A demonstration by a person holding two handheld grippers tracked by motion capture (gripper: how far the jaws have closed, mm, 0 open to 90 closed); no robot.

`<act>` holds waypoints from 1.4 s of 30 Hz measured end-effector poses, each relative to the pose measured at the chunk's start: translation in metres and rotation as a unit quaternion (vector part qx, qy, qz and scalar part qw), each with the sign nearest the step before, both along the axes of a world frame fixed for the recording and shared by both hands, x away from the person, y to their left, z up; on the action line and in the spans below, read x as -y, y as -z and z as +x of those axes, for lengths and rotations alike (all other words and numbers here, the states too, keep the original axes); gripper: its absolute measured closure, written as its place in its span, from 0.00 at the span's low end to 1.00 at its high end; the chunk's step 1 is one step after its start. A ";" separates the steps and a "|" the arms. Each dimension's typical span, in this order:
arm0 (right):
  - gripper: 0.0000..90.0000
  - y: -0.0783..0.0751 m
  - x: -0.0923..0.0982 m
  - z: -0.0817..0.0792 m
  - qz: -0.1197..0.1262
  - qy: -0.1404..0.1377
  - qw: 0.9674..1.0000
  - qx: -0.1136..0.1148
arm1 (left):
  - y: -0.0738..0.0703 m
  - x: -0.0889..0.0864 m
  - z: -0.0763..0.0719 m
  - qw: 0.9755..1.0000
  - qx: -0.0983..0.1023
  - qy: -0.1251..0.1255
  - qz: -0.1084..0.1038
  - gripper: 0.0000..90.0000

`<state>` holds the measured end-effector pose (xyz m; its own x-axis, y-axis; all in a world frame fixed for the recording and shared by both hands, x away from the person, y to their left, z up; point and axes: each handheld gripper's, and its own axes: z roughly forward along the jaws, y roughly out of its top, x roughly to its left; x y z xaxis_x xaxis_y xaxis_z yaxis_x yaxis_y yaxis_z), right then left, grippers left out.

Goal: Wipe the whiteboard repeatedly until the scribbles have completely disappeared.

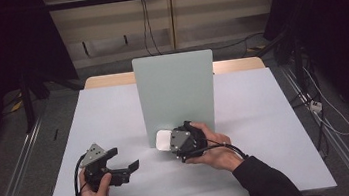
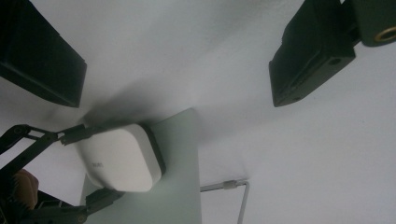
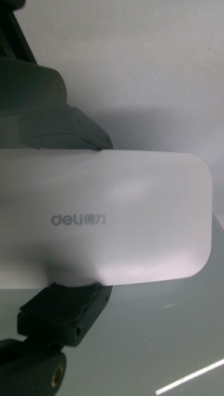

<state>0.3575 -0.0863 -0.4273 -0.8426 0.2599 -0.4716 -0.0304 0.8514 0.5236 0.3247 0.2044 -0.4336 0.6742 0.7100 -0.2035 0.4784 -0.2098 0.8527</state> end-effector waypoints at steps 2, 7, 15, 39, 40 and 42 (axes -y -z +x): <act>0.35 0.002 -0.003 0.000 -0.011 -0.007 1.000 -0.008 | 0.000 0.000 0.000 1.000 0.002 0.000 0.001 0.04; 0.35 0.009 -0.007 0.000 -0.030 -0.025 0.999 -0.025 | 0.000 -0.001 0.000 1.000 0.001 0.001 -0.002 0.04; 0.35 -0.005 -0.005 -0.001 -0.013 -0.001 1.000 0.018 | 0.000 -0.001 0.000 1.000 0.001 0.000 -0.004 0.04; 0.35 0.008 -0.027 -0.001 -0.021 -0.021 1.000 0.011 | -0.001 -0.001 -0.001 1.000 0.002 -0.001 -0.003 0.04; 0.35 0.010 -0.028 -0.002 -0.026 -0.024 0.999 0.010 | -0.001 -0.001 -0.001 1.000 0.003 -0.001 -0.003 0.04; 0.35 0.012 -0.029 -0.003 -0.030 -0.026 0.999 0.006 | -0.001 -0.001 -0.001 1.000 0.002 0.000 -0.005 0.04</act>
<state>0.3546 -0.0569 -0.4393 -0.8481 0.1874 -0.4955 -0.0815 0.8781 0.4715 0.3242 0.2057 -0.4331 0.6746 0.7085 -0.2072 0.4748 -0.2016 0.8567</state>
